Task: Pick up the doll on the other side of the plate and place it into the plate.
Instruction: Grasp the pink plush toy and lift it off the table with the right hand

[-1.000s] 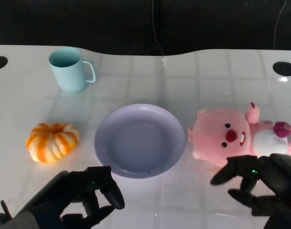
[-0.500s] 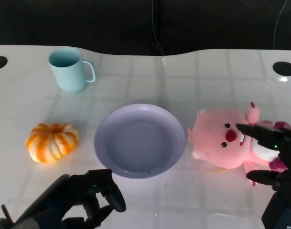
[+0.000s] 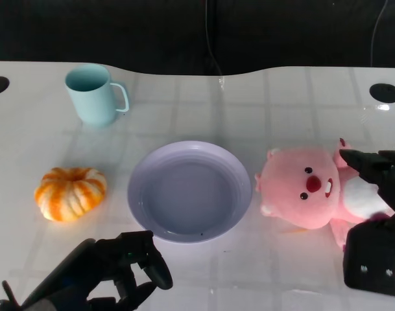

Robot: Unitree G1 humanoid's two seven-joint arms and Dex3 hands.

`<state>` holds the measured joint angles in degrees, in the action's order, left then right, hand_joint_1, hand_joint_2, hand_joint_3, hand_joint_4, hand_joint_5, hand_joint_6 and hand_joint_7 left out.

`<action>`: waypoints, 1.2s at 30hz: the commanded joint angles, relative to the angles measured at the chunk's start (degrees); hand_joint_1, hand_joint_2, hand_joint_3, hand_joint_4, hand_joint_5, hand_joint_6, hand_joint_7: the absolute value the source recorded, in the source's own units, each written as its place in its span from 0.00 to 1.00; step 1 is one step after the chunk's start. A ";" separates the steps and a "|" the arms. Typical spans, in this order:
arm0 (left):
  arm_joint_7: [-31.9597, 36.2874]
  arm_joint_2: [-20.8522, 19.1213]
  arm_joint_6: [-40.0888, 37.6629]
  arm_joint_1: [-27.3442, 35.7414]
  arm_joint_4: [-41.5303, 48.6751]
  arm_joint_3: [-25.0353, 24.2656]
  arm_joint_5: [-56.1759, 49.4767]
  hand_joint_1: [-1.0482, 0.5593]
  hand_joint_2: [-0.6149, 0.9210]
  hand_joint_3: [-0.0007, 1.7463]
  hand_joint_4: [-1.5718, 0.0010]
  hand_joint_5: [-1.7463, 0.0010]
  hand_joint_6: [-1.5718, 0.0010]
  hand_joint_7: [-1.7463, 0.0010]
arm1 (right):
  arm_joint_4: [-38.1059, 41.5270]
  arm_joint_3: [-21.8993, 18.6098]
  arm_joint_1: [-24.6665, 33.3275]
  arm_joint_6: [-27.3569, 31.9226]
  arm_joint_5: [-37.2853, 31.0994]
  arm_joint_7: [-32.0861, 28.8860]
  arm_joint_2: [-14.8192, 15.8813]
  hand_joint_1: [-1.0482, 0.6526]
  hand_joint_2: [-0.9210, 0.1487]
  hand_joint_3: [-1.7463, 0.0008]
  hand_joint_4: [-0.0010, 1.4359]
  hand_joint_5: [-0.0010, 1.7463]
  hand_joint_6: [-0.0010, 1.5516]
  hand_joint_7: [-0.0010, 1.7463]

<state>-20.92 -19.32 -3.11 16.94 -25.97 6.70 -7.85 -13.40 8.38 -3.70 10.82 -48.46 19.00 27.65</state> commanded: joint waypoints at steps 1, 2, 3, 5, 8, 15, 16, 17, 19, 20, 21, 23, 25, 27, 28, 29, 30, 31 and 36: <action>0.32 -0.21 -0.54 0.48 -0.94 -0.11 0.05 0.59 0.93 0.37 0.63 0.06 0.61 0.25 | 5.59 1.55 -3.71 0.65 -1.48 0.21 1.57 0.20 0.00 0.99 0.01 0.13 0.10 0.01; 0.36 -0.18 -0.52 0.55 -1.00 -0.07 0.02 0.59 0.93 0.38 0.63 0.07 0.61 0.25 | 7.45 1.95 -4.71 0.73 -1.46 0.03 1.55 0.20 0.00 0.99 0.01 0.14 0.10 0.01; 0.38 -0.14 -0.54 0.60 -1.05 -0.06 0.01 0.59 0.93 0.38 0.63 0.07 0.61 0.25 | 9.74 2.35 -5.78 0.51 -1.19 -0.47 1.50 0.20 0.00 0.99 0.01 0.14 0.10 0.01; 0.39 -0.08 -0.67 0.72 -1.24 -0.04 0.02 0.60 0.93 0.38 0.63 0.07 0.61 0.25 | 14.47 3.32 -8.03 0.32 -0.84 -1.15 1.27 0.20 0.00 0.99 0.01 0.14 0.10 0.01; 0.43 -0.13 -0.68 0.81 -1.59 0.04 -0.31 0.59 0.93 0.39 0.63 0.07 0.62 0.25 | 20.95 5.42 -11.28 0.22 -1.21 -1.94 1.13 0.19 0.00 0.98 0.00 0.13 0.09 0.00; 0.89 0.65 -1.81 0.69 -2.31 0.94 -0.97 0.59 0.93 0.38 0.63 0.08 0.62 0.25 | 35.27 9.76 -17.90 -2.23 -0.51 -5.70 0.53 0.17 0.00 0.95 0.02 0.13 0.11 0.01; 0.99 0.82 -2.03 0.65 -2.38 1.12 -1.17 0.58 0.93 0.37 0.63 0.07 0.62 0.25 | 37.78 10.43 -18.95 -2.50 -0.40 -6.45 0.07 0.17 0.00 0.95 0.03 0.14 0.12 0.01; 1.06 0.98 -2.18 0.62 -2.42 1.27 -1.34 0.58 0.94 0.37 0.63 0.07 0.62 0.25 | 39.86 10.97 -19.79 -2.82 -0.20 -7.17 -0.25 0.17 0.00 0.94 0.04 0.14 0.13 0.01; 1.19 1.13 -2.15 0.57 -2.39 1.46 -1.76 0.58 0.94 0.37 0.63 0.06 0.62 0.25 | 44.43 12.09 -21.56 -3.51 0.34 -8.49 -1.10 0.17 0.00 0.94 0.05 0.14 0.13 0.01; 1.21 1.22 -2.35 0.60 -2.53 1.52 -1.89 0.58 0.93 0.38 0.63 0.05 0.62 0.25 | 46.50 12.45 -22.33 -3.90 0.70 -9.13 -1.55 0.17 0.00 0.93 0.05 0.14 0.14 0.02; 1.17 1.25 -2.53 0.65 -2.71 1.53 -1.95 0.59 0.93 0.38 0.63 0.05 0.62 0.25 | 48.66 12.83 -23.15 -4.39 1.09 -9.89 -2.07 0.17 0.00 0.93 0.06 0.14 0.14 0.02; 1.07 1.24 -2.80 0.77 -3.06 1.53 -1.99 0.59 0.93 0.38 0.63 0.05 0.62 0.25 | 51.85 13.41 -24.37 -5.32 2.01 -11.34 -2.81 0.18 0.00 0.93 0.10 0.12 0.17 0.02; 0.99 1.05 -2.43 0.73 -3.02 1.59 -2.10 0.58 0.93 0.38 0.63 0.05 0.62 0.24 | 54.07 13.92 -25.44 -5.87 3.00 -11.89 -3.43 0.19 0.00 0.93 0.12 0.11 0.18 0.02; 0.84 0.88 -2.83 0.70 -3.32 1.66 -2.37 0.58 0.93 0.38 0.63 0.04 0.62 0.24 | 55.58 14.33 -26.25 -6.21 3.60 -12.03 -3.91 0.21 0.00 0.93 0.14 0.11 0.20 0.02; 0.77 0.87 -3.15 0.66 -3.49 1.70 -2.46 0.57 0.93 0.38 0.63 0.04 0.62 0.24 | 56.35 14.51 -26.58 -6.54 3.90 -12.34 -4.09 0.21 0.00 0.92 0.16 0.09 0.21 0.02; 0.72 0.90 -3.24 0.63 -3.57 1.72 -2.47 0.57 0.93 0.38 0.63 0.04 0.62 0.24 | 57.06 14.65 -26.80 -6.91 4.22 -12.96 -4.28 0.22 0.00 0.92 0.19 0.09 0.23 0.02; 0.72 1.01 -3.28 0.57 -3.50 1.71 -2.42 0.57 0.93 0.38 0.62 0.03 0.62 0.24 | 58.04 14.80 -27.01 -7.55 4.52 -14.05 -4.48 0.23 0.00 0.93 0.22 0.08 0.25 0.02; 0.72 1.10 -3.30 0.50 -3.40 1.69 -2.36 0.57 0.93 0.38 0.62 0.03 0.62 0.24 | 58.82 14.98 -27.09 -8.34 4.68 -15.60 -4.60 0.24 0.00 0.93 0.25 0.08 0.27 0.02; 0.60 1.24 -4.02 0.15 -3.28 1.56 -2.12 0.58 0.94 0.38 0.62 0.06 0.62 0.23 | 62.62 15.08 -27.32 -12.02 5.16 -25.97 -5.21 0.37 0.00 0.92 0.43 0.08 0.48 0.06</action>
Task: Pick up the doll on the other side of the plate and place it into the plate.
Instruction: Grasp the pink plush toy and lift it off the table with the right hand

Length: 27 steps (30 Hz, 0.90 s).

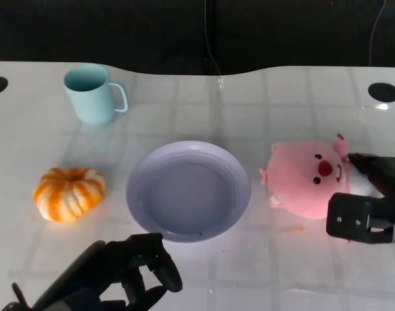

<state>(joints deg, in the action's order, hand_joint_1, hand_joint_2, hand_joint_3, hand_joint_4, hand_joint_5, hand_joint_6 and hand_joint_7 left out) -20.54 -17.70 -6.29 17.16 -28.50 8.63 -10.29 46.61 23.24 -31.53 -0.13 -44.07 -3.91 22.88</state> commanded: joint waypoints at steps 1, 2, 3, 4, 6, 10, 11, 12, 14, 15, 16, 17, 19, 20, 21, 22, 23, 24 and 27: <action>0.18 -0.48 -1.53 0.05 -1.18 -0.35 0.10 0.58 0.94 0.38 0.62 0.06 0.62 0.23 | 3.17 -0.85 0.81 -2.40 1.81 -6.43 -0.86 0.38 0.00 0.92 0.44 0.08 0.49 0.06; 0.15 -0.62 -2.31 0.24 -1.78 -0.29 -0.23 0.58 0.94 0.38 0.63 0.08 0.63 0.23 | 3.60 -1.49 1.02 -3.75 2.55 -9.16 -1.08 0.44 0.00 0.93 0.56 0.16 0.59 0.08; 0.16 -0.69 -2.75 0.39 -2.17 -0.27 -0.40 0.57 0.94 0.38 0.63 0.09 0.63 0.23 | 4.00 -1.75 1.12 -5.03 2.99 -11.55 -1.14 0.48 0.00 0.94 0.61 0.39 0.70 0.08; 0.12 -0.84 -2.65 0.51 -2.27 -0.35 -0.40 0.57 0.93 0.38 0.63 0.10 0.63 0.24 | 3.94 -1.77 1.19 -5.67 3.20 -13.04 -1.16 0.49 0.00 0.95 0.63 0.50 0.75 0.08; 0.12 -1.09 -1.69 0.56 -1.79 -0.59 -0.18 0.57 0.93 0.38 0.62 0.08 0.62 0.24 | 3.87 -1.33 1.11 -6.47 2.84 -15.20 -1.04 0.49 0.00 0.96 0.64 0.69 0.81 0.10; -0.06 -1.88 0.59 1.04 -0.69 -1.63 0.64 0.57 0.92 0.39 0.62 0.06 0.61 0.25 | 2.90 -2.22 1.69 -6.30 4.01 -17.13 -1.80 0.48 0.02 0.88 0.55 0.96 0.58 0.63; -0.11 -2.02 1.09 1.26 -0.53 -1.98 0.95 0.58 0.92 0.39 0.62 0.07 0.61 0.25 | 2.43 -2.56 2.00 -6.20 4.36 -17.61 -2.03 0.49 0.06 0.84 0.55 0.98 0.55 0.71; -0.17 -2.06 1.47 1.48 -0.36 -2.34 1.26 0.58 0.92 0.39 0.62 0.07 0.61 0.25 | 1.79 -2.99 2.33 -6.19 4.93 -17.72 -2.21 0.50 0.14 0.75 0.55 0.99 0.53 0.76; -0.16 -1.97 1.49 1.90 -0.39 -2.84 1.76 0.59 0.92 0.40 0.62 0.07 0.61 0.25 | 0.13 -4.10 2.83 -5.66 6.54 -17.12 -2.59 0.50 0.30 0.53 0.56 1.00 0.50 0.87; -0.12 -2.01 1.75 2.09 -0.40 -3.02 1.96 0.59 0.92 0.40 0.61 0.07 0.61 0.25 | -0.86 -4.65 3.05 -5.28 7.30 -16.79 -2.74 0.50 0.36 0.46 0.57 1.00 0.49 0.90; -0.11 -2.04 1.85 2.23 -0.49 -3.14 2.16 0.60 0.92 0.40 0.61 0.07 0.61 0.25 | -1.81 -5.12 3.26 -4.85 7.88 -16.51 -2.86 0.50 0.42 0.40 0.58 1.00 0.48 0.94; -0.10 -2.08 1.95 2.32 -0.53 -3.20 2.29 0.60 0.92 0.40 0.61 0.07 0.61 0.25 | -2.51 -5.37 3.43 -4.52 8.21 -16.31 -2.91 0.50 0.45 0.37 0.58 1.00 0.48 0.97; -0.14 -2.08 1.45 2.43 -0.93 -3.26 2.54 0.60 0.92 0.40 0.61 0.07 0.61 0.26 | -4.58 -6.53 3.95 -4.42 9.63 -16.01 -3.05 0.50 0.52 0.30 0.58 1.00 0.48 0.99; -0.14 -2.08 1.20 2.44 -1.05 -3.24 2.56 0.60 0.92 0.40 0.61 0.07 0.61 0.26 | -5.51 -6.93 4.16 -4.38 10.16 -15.98 -3.06 0.50 0.54 0.27 0.59 1.00 0.48 1.00; -0.11 -2.09 1.01 2.44 -1.14 -3.19 2.47 0.60 0.92 0.40 0.61 0.08 0.61 0.26 | -6.55 -7.60 4.38 -4.41 11.12 -15.74 -3.22 0.50 0.56 0.24 0.59 1.00 0.48 1.00; -0.07 -2.09 0.91 2.43 -1.15 -3.13 2.37 0.60 0.92 0.40 0.61 0.08 0.61 0.27 | -7.22 -8.04 4.54 -4.39 11.69 -15.52 -3.33 0.50 0.57 0.22 0.61 1.00 0.49 1.00; -0.06 -2.12 1.05 2.48 -1.07 -3.06 2.28 0.60 0.92 0.40 0.61 0.08 0.61 0.27 | -7.94 -8.63 4.72 -4.44 12.46 -15.34 -3.55 0.50 0.58 0.21 0.61 1.00 0.49 1.00; -0.08 -2.16 1.22 2.52 -0.99 -3.02 2.27 0.60 0.93 0.40 0.61 0.08 0.61 0.27 | -8.71 -9.12 4.89 -4.46 13.17 -15.06 -3.72 0.50 0.58 0.20 0.62 1.00 0.50 1.00; -0.10 -2.17 1.22 2.58 -1.11 -2.79 2.14 0.60 0.93 0.39 0.62 0.08 0.61 0.26 | -10.89 -9.96 5.19 -4.90 14.07 -14.61 -3.80 0.50 0.60 0.17 0.65 1.00 0.52 1.00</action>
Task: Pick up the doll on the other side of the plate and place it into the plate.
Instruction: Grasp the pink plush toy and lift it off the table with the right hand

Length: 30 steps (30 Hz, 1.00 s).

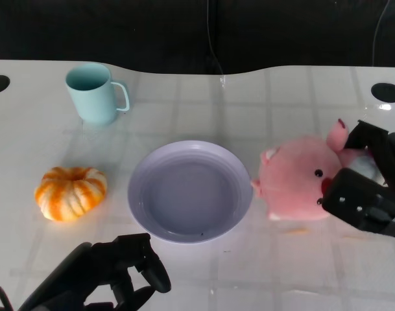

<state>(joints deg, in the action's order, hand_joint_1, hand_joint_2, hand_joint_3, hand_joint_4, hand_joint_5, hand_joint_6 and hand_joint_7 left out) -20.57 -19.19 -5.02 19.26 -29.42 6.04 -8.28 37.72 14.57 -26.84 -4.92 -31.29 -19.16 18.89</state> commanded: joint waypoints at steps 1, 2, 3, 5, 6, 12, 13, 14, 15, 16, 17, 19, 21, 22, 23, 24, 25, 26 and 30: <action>-0.09 -0.69 -0.10 0.48 -0.27 -0.15 0.10 0.60 0.93 0.39 0.62 0.09 0.61 0.26 | -2.74 -1.44 0.59 0.04 1.41 0.91 0.17 0.49 0.60 0.16 0.65 1.00 0.53 1.00; -0.11 -0.73 -0.30 0.41 -0.33 -0.14 0.04 0.60 0.93 0.38 0.62 0.10 0.61 0.26 | -3.59 -1.62 0.57 0.67 1.56 1.38 0.03 0.49 0.60 0.16 0.65 1.00 0.53 1.00; -0.09 -0.74 -0.49 0.40 -0.41 -0.13 -0.02 0.60 0.93 0.38 0.62 0.10 0.61 0.26 | -4.56 -1.82 0.56 1.31 1.71 1.85 -0.11 0.49 0.60 0.16 0.65 1.00 0.52 1.00; -0.05 -0.77 -0.38 0.30 -0.23 -0.11 -0.12 0.60 0.94 0.38 0.62 0.09 0.61 0.26 | -6.03 -2.15 0.55 1.95 1.97 2.35 -0.38 0.49 0.59 0.16 0.64 1.00 0.52 1.00; -0.03 -0.74 -0.11 0.21 0.02 -0.07 -0.10 0.60 0.93 0.38 0.62 0.09 0.61 0.26 | -6.50 -2.27 0.50 1.75 2.11 2.43 -0.47 0.49 0.59 0.16 0.64 1.00 0.52 1.00; 0.07 -0.57 0.49 -0.60 1.21 0.61 -0.33 0.59 0.93 0.38 0.63 0.09 0.61 0.26 | -11.21 -2.37 -0.11 2.34 3.36 6.14 -1.74 0.51 0.59 0.17 0.65 1.00 0.52 1.00; 0.13 -0.57 0.53 -0.66 1.29 0.74 -0.46 0.59 0.93 0.38 0.63 0.09 0.61 0.27 | -12.29 -2.12 -0.28 2.70 3.49 7.15 -2.12 0.52 0.59 0.18 0.65 1.00 0.52 1.00; 0.17 -0.57 0.56 -0.71 1.35 0.85 -0.58 0.59 0.93 0.38 0.63 0.09 0.61 0.27 | -13.05 -1.91 -0.41 2.97 3.47 7.90 -2.40 0.53 0.59 0.18 0.66 1.00 0.52 1.00; 0.28 -0.50 0.63 -0.77 1.48 0.98 -0.71 0.59 0.93 0.38 0.63 0.09 0.61 0.27 | -13.75 -1.52 -0.63 3.17 3.14 8.48 -2.80 0.54 0.59 0.18 0.66 1.00 0.52 1.00; 0.39 -0.42 0.67 -0.82 1.58 1.12 -0.85 0.59 0.93 0.38 0.63 0.09 0.61 0.27 | -14.35 -1.15 -0.86 3.42 2.80 8.91 -3.31 0.54 0.59 0.18 0.66 1.00 0.51 1.00; 0.52 -0.30 0.67 -0.86 1.68 1.26 -0.98 0.59 0.93 0.38 0.63 0.10 0.61 0.27 | -14.74 -0.70 -1.14 3.67 2.39 9.30 -3.82 0.54 0.60 0.18 0.66 1.00 0.51 1.00; 0.63 -0.08 0.55 -0.90 1.71 1.53 -1.11 0.59 0.93 0.39 0.63 0.10 0.61 0.27 | -15.57 -0.06 -1.67 4.72 2.35 10.35 -5.22 0.54 0.60 0.18 0.65 1.00 0.51 1.00; 0.58 0.11 0.33 -0.90 1.64 1.76 -1.08 0.58 0.92 0.39 0.62 0.09 0.60 0.27 | -16.18 0.49 -2.16 5.78 2.28 11.26 -6.46 0.54 0.57 0.21 0.66 1.00 0.51 1.00; 0.55 0.18 0.20 -0.86 1.56 1.91 -1.13 0.58 0.92 0.39 0.61 0.08 0.60 0.27 | -16.15 1.00 -2.56 5.83 1.87 11.38 -7.02 0.54 0.56 0.23 0.66 1.00 0.50 1.00; 0.51 0.22 0.18 -0.82 1.53 2.00 -1.13 0.57 0.92 0.39 0.61 0.06 0.60 0.27 | -16.03 1.46 -2.95 5.83 1.42 11.42 -7.47 0.54 0.55 0.24 0.65 1.00 0.50 1.00; 0.49 0.25 0.18 -0.79 1.51 2.05 -1.15 0.57 0.92 0.39 0.61 0.06 0.60 0.27 | -15.95 1.76 -3.20 5.85 1.10 11.44 -7.77 0.54 0.55 0.25 0.65 1.00 0.50 1.00; 0.47 0.26 0.21 -0.77 1.51 2.06 -1.16 0.57 0.92 0.39 0.61 0.05 0.60 0.27 | -15.91 1.88 -3.32 5.87 0.92 11.43 -7.91 0.54 0.55 0.25 0.65 1.00 0.50 1.00; 0.50 0.39 0.31 -0.76 1.54 2.16 -1.11 0.57 0.92 0.39 0.61 0.04 0.60 0.27 | -15.32 2.42 -4.15 6.24 0.61 11.58 -8.81 0.54 0.54 0.26 0.65 1.00 0.49 1.00; 0.41 0.54 0.85 -0.87 1.77 2.68 -1.14 0.58 0.93 0.39 0.61 0.03 0.61 0.28 | -11.86 4.09 -7.37 7.07 -0.08 11.65 -12.34 0.53 0.51 0.27 0.65 1.00 0.49 1.00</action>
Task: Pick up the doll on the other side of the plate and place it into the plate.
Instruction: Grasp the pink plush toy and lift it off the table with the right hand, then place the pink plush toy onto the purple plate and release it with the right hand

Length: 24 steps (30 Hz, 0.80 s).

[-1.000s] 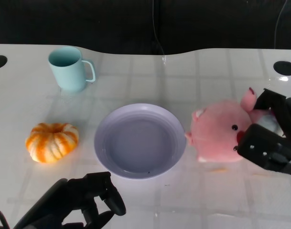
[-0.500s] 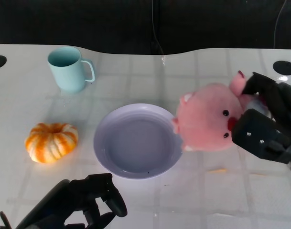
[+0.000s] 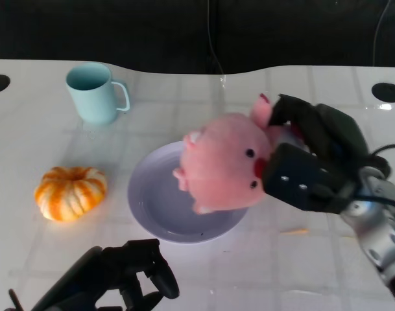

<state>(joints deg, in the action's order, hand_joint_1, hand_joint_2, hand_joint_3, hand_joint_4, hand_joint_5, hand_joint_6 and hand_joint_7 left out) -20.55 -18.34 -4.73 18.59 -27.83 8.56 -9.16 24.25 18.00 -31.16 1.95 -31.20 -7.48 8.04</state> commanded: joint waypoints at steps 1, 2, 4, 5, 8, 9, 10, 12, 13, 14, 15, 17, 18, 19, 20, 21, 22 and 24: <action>0.38 -0.27 0.38 -0.22 0.10 0.33 -0.27 0.57 0.93 0.39 0.61 0.03 0.61 0.28 | 2.90 1.04 -3.78 -0.20 -0.16 -0.35 -2.26 0.52 0.50 0.28 0.65 1.00 0.49 1.00; 0.39 -0.24 0.24 -0.23 0.05 0.46 -0.30 0.57 0.93 0.38 0.60 0.02 0.61 0.27 | 3.92 1.32 -4.34 -0.51 -0.16 -0.55 -2.79 0.52 0.50 0.28 0.65 1.00 0.49 1.00; 0.48 -0.27 0.38 -0.32 0.13 0.72 -0.60 0.57 0.93 0.37 0.60 0.00 0.62 0.27 | 6.07 2.06 -5.61 -1.43 -0.38 -0.90 -3.75 0.51 0.49 0.28 0.65 1.00 0.49 1.00; 0.53 -0.30 0.48 -0.35 0.18 0.81 -0.76 0.57 0.93 0.37 0.60 0.00 0.62 0.27 | 6.93 2.19 -6.09 -1.80 -0.29 -1.01 -4.20 0.51 0.49 0.29 0.65 1.00 0.49 1.00; 0.63 -0.33 1.12 -0.54 0.54 1.08 -1.20 0.57 0.93 0.37 0.61 0.01 0.62 0.27 | 9.76 2.61 -7.78 -2.23 0.03 -1.46 -6.22 0.51 0.49 0.29 0.65 1.00 0.49 1.00; 0.64 -0.31 1.22 -0.59 0.58 1.18 -1.35 0.57 0.93 0.37 0.61 0.01 0.62 0.27 | 10.69 2.94 -8.33 -2.21 -0.15 -1.65 -6.80 0.50 0.49 0.30 0.66 1.00 0.49 1.00; 0.64 -0.26 1.15 -0.61 0.56 1.29 -1.54 0.57 0.93 0.37 0.61 0.01 0.62 0.27 | 11.57 3.23 -8.75 -2.22 -0.33 -1.96 -7.32 0.50 0.48 0.30 0.64 1.00 0.49 0.98; 0.65 -0.11 0.84 -0.68 0.52 1.49 -1.79 0.57 0.94 0.37 0.61 0.01 0.63 0.27 | 13.02 3.65 -9.29 -2.23 -0.55 -2.54 -8.29 0.49 0.47 0.33 0.62 1.00 0.51 0.91; 0.65 -0.01 0.65 -0.74 0.51 1.58 -1.80 0.57 0.94 0.37 0.61 0.01 0.63 0.27 | 13.59 3.70 -9.36 -2.28 -0.39 -2.76 -8.91 0.50 0.46 0.35 0.62 1.00 0.51 0.91; 0.65 0.08 0.50 -0.79 0.52 1.65 -1.80 0.58 0.94 0.37 0.61 0.01 0.63 0.26 | 14.04 3.70 -9.40 -2.42 -0.23 -2.92 -9.36 0.51 0.44 0.38 0.63 1.00 0.50 0.92; 0.67 0.14 0.34 -0.84 0.49 1.72 -1.91 0.58 0.94 0.37 0.61 0.01 0.63 0.26 | 14.51 3.82 -9.43 -2.74 -0.17 -3.06 -9.71 0.52 0.44 0.39 0.63 1.00 0.50 0.93; 0.68 0.25 0.39 -0.94 0.60 1.81 -1.96 0.58 0.94 0.37 0.61 0.01 0.62 0.26 | 14.92 3.90 -9.49 -2.78 -0.03 -2.78 -10.22 0.53 0.47 0.40 0.58 1.00 0.52 0.74; 0.69 0.31 0.43 -0.97 0.66 1.86 -2.00 0.58 0.94 0.36 0.61 0.01 0.62 0.26 | 14.86 3.85 -9.42 -2.63 0.14 -2.48 -10.48 0.53 0.47 0.40 0.57 1.00 0.53 0.68; 0.72 0.36 0.40 -0.98 0.70 1.94 -2.08 0.58 0.94 0.36 0.61 0.01 0.62 0.26 | 14.47 3.84 -9.35 -2.25 0.50 -1.28 -10.62 0.52 0.45 0.44 0.54 0.96 0.53 0.59; 0.76 0.38 0.24 -0.98 0.65 2.04 -2.27 0.58 0.94 0.36 0.61 0.00 0.62 0.26 | 13.95 3.98 -9.29 -1.75 0.71 0.23 -10.60 0.50 0.34 0.54 0.49 0.79 0.50 0.45; 0.74 0.44 0.01 -0.97 0.58 2.11 -2.30 0.58 0.95 0.36 0.61 0.00 0.62 0.26 | 13.25 4.34 -9.28 -1.01 0.68 2.17 -10.39 0.46 0.17 0.71 0.46 0.55 0.47 0.26; 0.73 0.49 -0.12 -0.96 0.54 2.16 -2.28 0.57 0.95 0.36 0.61 0.00 0.62 0.26 | 12.66 4.65 -9.25 -0.48 0.52 3.65 -10.15 0.43 0.09 0.78 0.41 0.43 0.43 0.16; 0.77 0.56 -0.18 -0.96 0.55 2.23 -2.24 0.57 0.95 0.36 0.61 0.00 0.62 0.26 | 11.37 5.59 -9.04 0.24 -0.37 5.88 -9.29 0.37 0.02 0.84 0.30 0.29 0.34 0.05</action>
<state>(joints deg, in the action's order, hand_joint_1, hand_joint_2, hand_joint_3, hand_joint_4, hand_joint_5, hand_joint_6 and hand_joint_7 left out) -20.53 -17.48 -4.60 17.61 -27.61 11.04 -11.11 37.07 23.40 -39.38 1.65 -31.45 -2.93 -2.43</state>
